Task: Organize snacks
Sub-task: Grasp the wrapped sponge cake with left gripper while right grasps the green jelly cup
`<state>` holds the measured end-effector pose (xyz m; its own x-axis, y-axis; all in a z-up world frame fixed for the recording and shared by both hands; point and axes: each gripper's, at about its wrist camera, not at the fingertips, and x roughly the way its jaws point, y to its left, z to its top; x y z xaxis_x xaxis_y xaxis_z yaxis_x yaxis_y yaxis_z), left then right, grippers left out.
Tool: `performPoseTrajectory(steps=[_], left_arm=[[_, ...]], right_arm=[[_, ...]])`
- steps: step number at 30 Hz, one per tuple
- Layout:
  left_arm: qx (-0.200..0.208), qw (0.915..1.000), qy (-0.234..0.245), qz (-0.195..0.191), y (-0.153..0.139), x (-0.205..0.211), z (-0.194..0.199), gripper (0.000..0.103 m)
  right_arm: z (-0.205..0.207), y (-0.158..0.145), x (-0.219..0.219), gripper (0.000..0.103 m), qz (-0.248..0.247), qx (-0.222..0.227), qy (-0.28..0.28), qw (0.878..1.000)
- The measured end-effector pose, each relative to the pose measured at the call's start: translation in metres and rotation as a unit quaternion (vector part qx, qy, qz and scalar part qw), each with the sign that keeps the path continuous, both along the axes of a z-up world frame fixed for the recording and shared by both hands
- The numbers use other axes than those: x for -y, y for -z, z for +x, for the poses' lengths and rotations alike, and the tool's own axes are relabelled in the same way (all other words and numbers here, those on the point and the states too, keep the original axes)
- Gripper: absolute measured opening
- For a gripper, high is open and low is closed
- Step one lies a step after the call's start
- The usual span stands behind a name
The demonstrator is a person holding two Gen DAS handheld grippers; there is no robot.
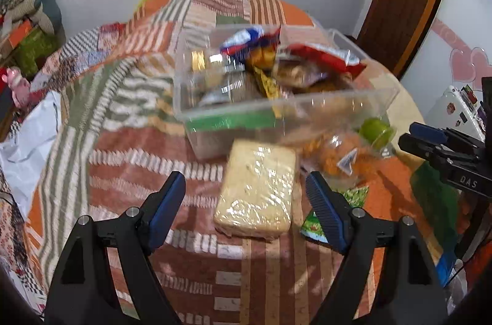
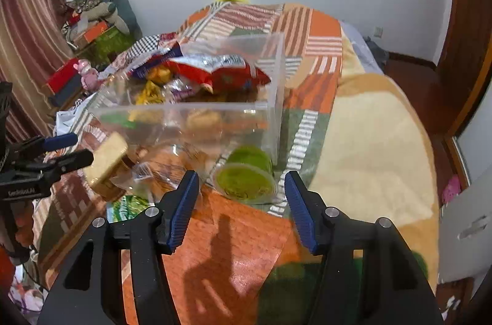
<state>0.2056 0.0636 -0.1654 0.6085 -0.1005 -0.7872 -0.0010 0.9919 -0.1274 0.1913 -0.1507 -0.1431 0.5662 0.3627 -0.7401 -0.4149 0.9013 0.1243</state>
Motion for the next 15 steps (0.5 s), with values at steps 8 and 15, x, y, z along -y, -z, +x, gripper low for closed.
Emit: performPoseTrajectory(steps=[8,15], left_arm=[[-0.026,0.9996,-0.001,-0.008,0.025,0.005,0.014,0.081],[-0.051,0.9975,-0.023,-0.043,0.045,-0.002,0.023,0.080]], right_arm=[[0.015,0.022,-0.010,0.062,-0.001,-0.029,0.015,0.999],[0.016,0.034,-0.013,0.061,-0.007,-0.039,0.020,0.999]])
